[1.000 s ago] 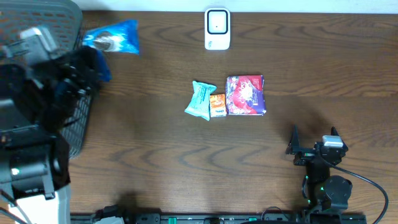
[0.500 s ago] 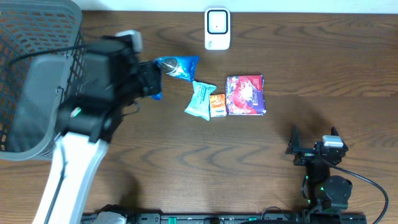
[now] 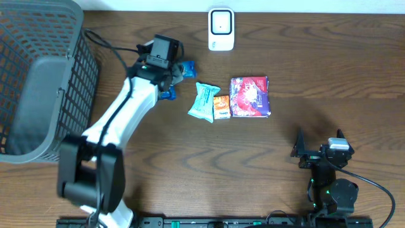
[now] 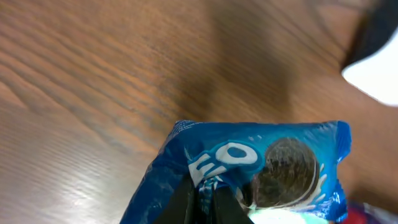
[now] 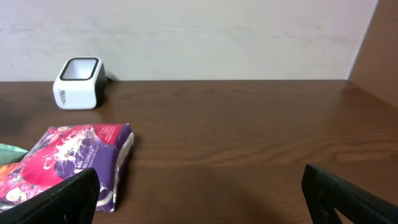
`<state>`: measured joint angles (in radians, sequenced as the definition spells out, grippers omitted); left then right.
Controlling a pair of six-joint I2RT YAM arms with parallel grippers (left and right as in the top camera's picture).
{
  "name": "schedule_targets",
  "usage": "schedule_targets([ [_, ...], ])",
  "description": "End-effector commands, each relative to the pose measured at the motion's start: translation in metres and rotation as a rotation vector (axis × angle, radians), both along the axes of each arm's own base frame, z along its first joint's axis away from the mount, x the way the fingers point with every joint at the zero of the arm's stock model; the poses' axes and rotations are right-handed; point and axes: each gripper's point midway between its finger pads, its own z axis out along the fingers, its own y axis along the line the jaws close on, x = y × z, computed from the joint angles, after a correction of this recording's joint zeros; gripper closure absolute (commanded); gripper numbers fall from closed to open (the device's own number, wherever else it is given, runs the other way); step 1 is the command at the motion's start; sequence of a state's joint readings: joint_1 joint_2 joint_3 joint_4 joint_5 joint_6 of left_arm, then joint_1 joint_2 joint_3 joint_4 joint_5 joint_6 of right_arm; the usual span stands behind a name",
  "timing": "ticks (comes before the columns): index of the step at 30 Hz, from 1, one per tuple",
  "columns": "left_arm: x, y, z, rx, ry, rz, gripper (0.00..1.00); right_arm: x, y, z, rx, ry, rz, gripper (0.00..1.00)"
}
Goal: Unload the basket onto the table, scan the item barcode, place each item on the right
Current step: 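Lift the Oreo pack out and carry it toward the scanner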
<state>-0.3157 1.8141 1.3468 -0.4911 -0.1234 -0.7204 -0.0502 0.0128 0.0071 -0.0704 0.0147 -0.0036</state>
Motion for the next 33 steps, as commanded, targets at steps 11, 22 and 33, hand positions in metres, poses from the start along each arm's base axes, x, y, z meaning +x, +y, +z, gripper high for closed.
schedule_targets([
  [11, -0.016, -0.05, -0.044, -0.163, 0.137, -0.012, 0.47, 0.0, 0.002, -0.001, 0.018, 0.0, 0.009, 0.01],
  [22, -0.004, -0.005, 0.056, 0.256, -0.125, -0.288, 0.59, 0.0, 0.002, -0.001, 0.018, 0.0, 0.009, 0.01],
  [33, -0.009, -0.002, -0.013, 0.342, 0.066, -0.396, 0.27, 0.0, 0.002, -0.001, 0.018, 0.0, 0.009, 0.01],
])
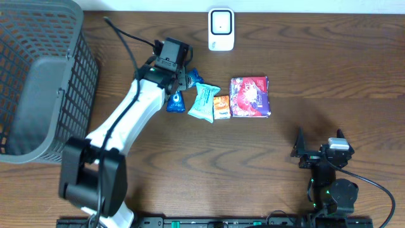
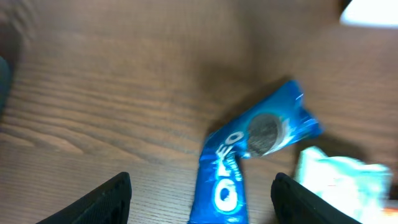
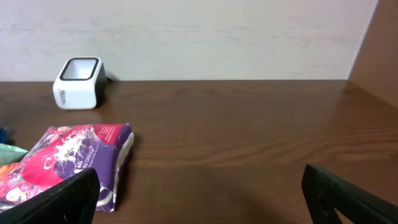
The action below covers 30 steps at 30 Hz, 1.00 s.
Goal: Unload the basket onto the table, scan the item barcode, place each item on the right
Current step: 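Lift the Oreo pack out and carry it toward the scanner, then lower the Oreo pack left of the tissue pack and open the left gripper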
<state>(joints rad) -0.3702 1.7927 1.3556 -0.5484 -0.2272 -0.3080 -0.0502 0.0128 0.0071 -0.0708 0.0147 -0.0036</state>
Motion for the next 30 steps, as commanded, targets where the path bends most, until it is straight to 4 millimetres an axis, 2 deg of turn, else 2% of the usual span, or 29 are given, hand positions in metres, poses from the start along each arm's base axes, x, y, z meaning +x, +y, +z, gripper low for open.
schedule_targets([
  [1, 0.003, -0.003, -0.03, 0.023, 0.061, -0.045, 0.27, 0.0, 0.002, -0.001, 0.018, 0.0, 0.009, 0.01],
  [3, 0.007, -0.007, -0.044, 0.012, 0.074, -0.053, 0.29, 0.0, 0.002, -0.001, 0.018, 0.0, 0.009, 0.01],
  [5, 0.011, -0.009, -0.057, 0.015, 0.082, -0.053, 0.37, 0.0, 0.002, -0.001, 0.018, 0.0, 0.009, 0.01],
  [7, 0.011, -0.012, -0.071, 0.007, 0.107, -0.06, 0.52, 0.0, 0.002, -0.001, 0.018, 0.0, 0.009, 0.01],
  [10, 0.001, -0.026, -0.092, -0.058, 0.181, -0.099, 0.64, 0.0, 0.002, -0.001, 0.018, 0.0, 0.009, 0.01],
  [13, -0.009, -0.036, -0.103, -0.112, 0.243, -0.128, 0.71, 0.0, 0.002, -0.001, 0.018, 0.0, 0.009, 0.01],
  [16, -0.02, -0.04, -0.106, -0.137, 0.29, -0.142, 0.73, 0.0, 0.002, -0.001, 0.018, 0.0, 0.009, 0.01],
  [19, -0.033, -0.038, -0.104, -0.14, 0.342, -0.143, 0.88, 0.0, 0.002, -0.001, 0.018, 0.0, 0.009, 0.01],
  [20, -0.036, -0.037, -0.1, -0.137, 0.351, -0.142, 0.92, 0.0, 0.002, -0.001, 0.018, 0.0, 0.009, 0.01],
  [23, -0.044, -0.035, -0.073, -0.143, 0.354, -0.144, 0.92, 0.0, 0.002, -0.001, 0.018, 0.0, 0.009, 0.01],
  [25, -0.047, -0.038, -0.049, -0.173, 0.332, -0.157, 0.86, 0.0, 0.002, -0.001, 0.018, 0.0, 0.009, 0.01],
  [26, -0.049, -0.042, -0.036, -0.199, 0.312, -0.169, 0.74, 0.0, 0.002, -0.001, 0.018, 0.0, 0.009, 0.01],
  [28, -0.049, -0.045, -0.014, -0.226, 0.264, -0.191, 0.32, 0.0, 0.002, -0.001, 0.018, 0.0, 0.009, 0.01],
  [29, -0.048, -0.045, -0.004, -0.23, 0.238, -0.2, 0.21, 0.0, 0.002, -0.001, 0.018, 0.0, 0.009, 0.01],
  [30, -0.046, -0.045, 0.004, -0.228, 0.214, -0.22, 0.2, 0.0, 0.002, -0.001, 0.018, 0.0, 0.009, 0.01],
])
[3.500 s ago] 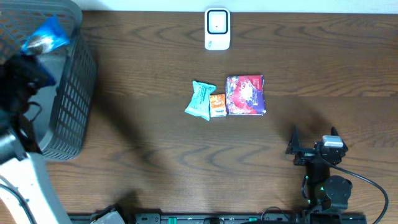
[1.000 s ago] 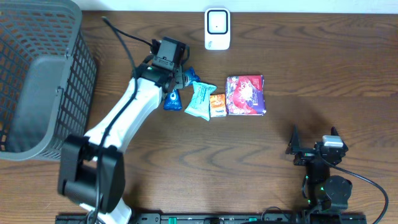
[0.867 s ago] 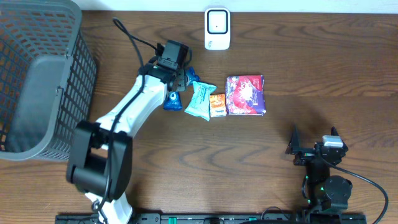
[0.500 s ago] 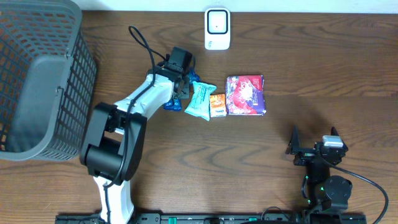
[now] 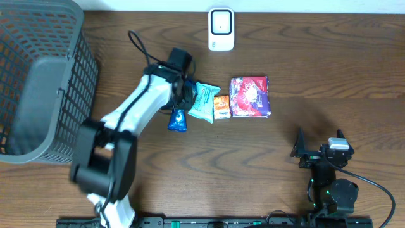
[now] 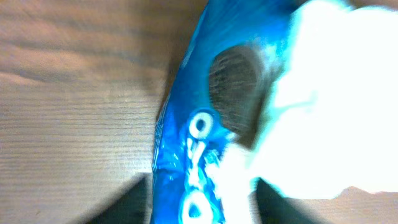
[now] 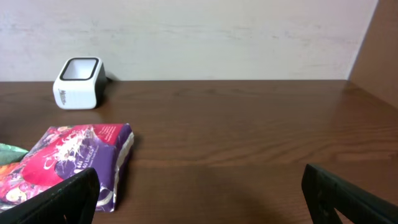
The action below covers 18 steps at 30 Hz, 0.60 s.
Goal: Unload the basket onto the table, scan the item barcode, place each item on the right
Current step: 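Lower the Oreo pack left of the tissue pack and open the left gripper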
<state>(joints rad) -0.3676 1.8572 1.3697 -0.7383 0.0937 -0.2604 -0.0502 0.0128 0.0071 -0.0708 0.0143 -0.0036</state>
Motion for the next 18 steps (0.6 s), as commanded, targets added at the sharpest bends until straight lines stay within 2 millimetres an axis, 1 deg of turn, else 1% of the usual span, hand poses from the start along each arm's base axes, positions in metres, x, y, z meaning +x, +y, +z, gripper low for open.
schedule_targets([
  [1, 0.01, -0.01, 0.055, -0.073, -0.14, -0.062, 0.2, 0.0, 0.002, -0.001, 0.018, 0.0, 0.009, 0.01],
  [3, 0.014, -0.011, 0.063, -0.075, -0.181, -0.091, 0.19, 0.0, 0.002, -0.001, 0.018, 0.0, 0.009, 0.01],
  [5, 0.02, -0.012, 0.063, -0.07, -0.2, -0.087, 0.21, 0.0, 0.002, -0.001, 0.018, 0.0, 0.009, 0.01],
  [7, 0.028, -0.008, 0.055, -0.037, -0.216, -0.073, 0.32, 0.0, 0.002, -0.001, 0.018, 0.0, 0.009, 0.01],
  [8, 0.032, -0.006, 0.051, -0.022, -0.218, -0.067, 0.33, 0.0, 0.002, -0.001, 0.018, 0.0, 0.009, 0.01],
  [10, 0.038, -0.003, 0.034, 0.011, -0.204, -0.058, 0.33, 0.0, 0.002, -0.001, 0.018, 0.0, 0.009, 0.01],
  [13, 0.045, 0.008, 0.006, 0.098, -0.177, -0.052, 0.33, 0.0, 0.002, -0.001, 0.018, 0.0, 0.009, 0.01],
  [15, 0.045, 0.012, -0.01, 0.132, -0.15, -0.055, 0.33, 0.0, 0.002, -0.001, 0.018, 0.0, 0.009, 0.01],
  [18, 0.044, 0.012, -0.025, 0.139, -0.12, -0.059, 0.33, 0.0, 0.002, -0.001, 0.018, 0.0, 0.009, 0.01],
])
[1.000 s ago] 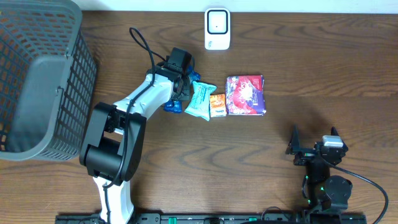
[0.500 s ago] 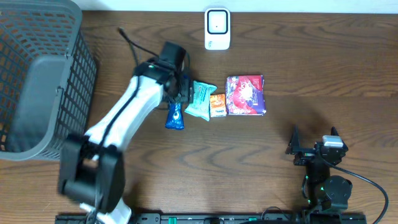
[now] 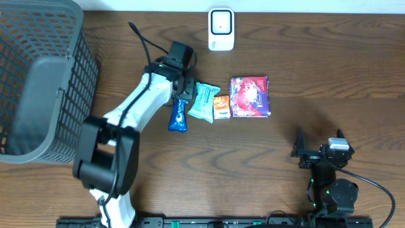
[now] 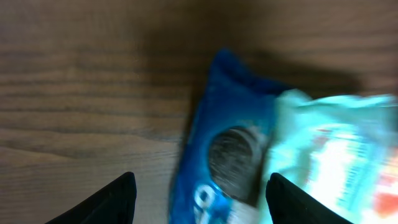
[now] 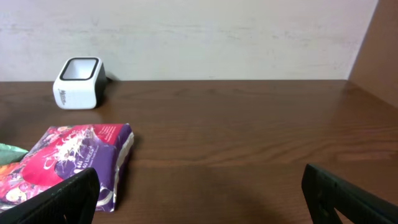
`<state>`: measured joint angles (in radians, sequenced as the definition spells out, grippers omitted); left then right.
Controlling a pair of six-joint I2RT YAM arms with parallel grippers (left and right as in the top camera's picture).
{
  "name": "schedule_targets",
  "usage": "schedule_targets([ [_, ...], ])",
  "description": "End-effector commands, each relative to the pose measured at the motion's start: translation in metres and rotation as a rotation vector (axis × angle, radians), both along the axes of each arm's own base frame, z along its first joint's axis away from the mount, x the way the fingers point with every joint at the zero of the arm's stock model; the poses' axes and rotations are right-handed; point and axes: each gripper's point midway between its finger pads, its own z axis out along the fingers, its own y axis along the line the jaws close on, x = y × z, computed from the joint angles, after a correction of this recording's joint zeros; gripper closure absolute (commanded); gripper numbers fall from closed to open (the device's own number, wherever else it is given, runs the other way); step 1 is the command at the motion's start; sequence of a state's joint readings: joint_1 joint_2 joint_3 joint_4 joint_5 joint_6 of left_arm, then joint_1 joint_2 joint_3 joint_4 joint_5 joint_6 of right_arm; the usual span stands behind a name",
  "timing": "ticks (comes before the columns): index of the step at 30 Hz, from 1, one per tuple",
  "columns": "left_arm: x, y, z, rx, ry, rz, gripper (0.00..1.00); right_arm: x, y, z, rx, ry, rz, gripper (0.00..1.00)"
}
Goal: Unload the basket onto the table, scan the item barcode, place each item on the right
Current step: 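Lower the Oreo pack left of the tissue pack and open the left gripper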
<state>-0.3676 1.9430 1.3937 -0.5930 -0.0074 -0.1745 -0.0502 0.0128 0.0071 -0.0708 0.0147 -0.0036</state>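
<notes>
The white barcode scanner [image 3: 221, 28] stands at the table's back edge, also visible in the right wrist view as the scanner [image 5: 78, 83]. A blue Oreo pack [image 3: 178, 115] lies flat beside a teal packet [image 3: 204, 101]. My left gripper [image 3: 183, 85] hovers open over the pack's far end. In its wrist view the Oreo pack [image 4: 224, 162] and teal packet [image 4: 329, 155] lie beneath the gripper [image 4: 202, 202], untouched. My right gripper [image 3: 319, 155] rests open at the front right, holding nothing.
A small orange packet [image 3: 221, 106] and a purple packet [image 3: 250, 96] continue the row to the right of the teal one. A dark mesh basket [image 3: 38, 82] fills the left side. The purple packet [image 5: 74, 158] lies left of the right gripper [image 5: 202, 193].
The left gripper has drawn back from the Oreo pack, which now looks smaller in its wrist view. The pack lies almost where it was. The right arm is unchanged.
At first my left gripper was shut on the Oreo pack, left of the teal packet. Then it stood open with the pack lying on the table beside the teal packet. Later it was close over the pack, which lay further forward, and now it is higher.
</notes>
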Motion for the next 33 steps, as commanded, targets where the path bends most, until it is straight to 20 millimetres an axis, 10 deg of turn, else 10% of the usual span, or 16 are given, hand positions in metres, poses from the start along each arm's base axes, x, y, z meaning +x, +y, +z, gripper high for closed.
schedule_targets([
  [1, 0.003, 0.009, -0.012, 0.056, 0.005, -0.004, 0.33, 0.0, 0.002, -0.001, 0.018, 0.0, 0.009, 0.01],
  [12, -0.014, -0.006, -0.056, -0.006, 0.144, -0.065, 0.33, 0.0, 0.002, -0.001, 0.018, 0.0, 0.009, 0.01],
  [15, -0.009, -0.001, -0.065, 0.024, 0.132, -0.053, 0.61, 0.0, 0.002, -0.001, 0.018, 0.0, 0.009, 0.01],
  [17, -0.002, 0.002, -0.064, 0.035, 0.104, -0.041, 0.81, 0.0, 0.002, -0.001, 0.018, 0.0, 0.009, 0.01],
  [20, 0.009, -0.002, -0.055, 0.006, 0.058, -0.004, 0.86, 0.0, 0.002, -0.001, 0.018, 0.0, 0.009, 0.01],
  [33, 0.037, -0.023, -0.017, -0.254, -0.024, 0.34, 0.83, 0.0, 0.002, -0.001, 0.018, 0.0, 0.009, 0.01],
])
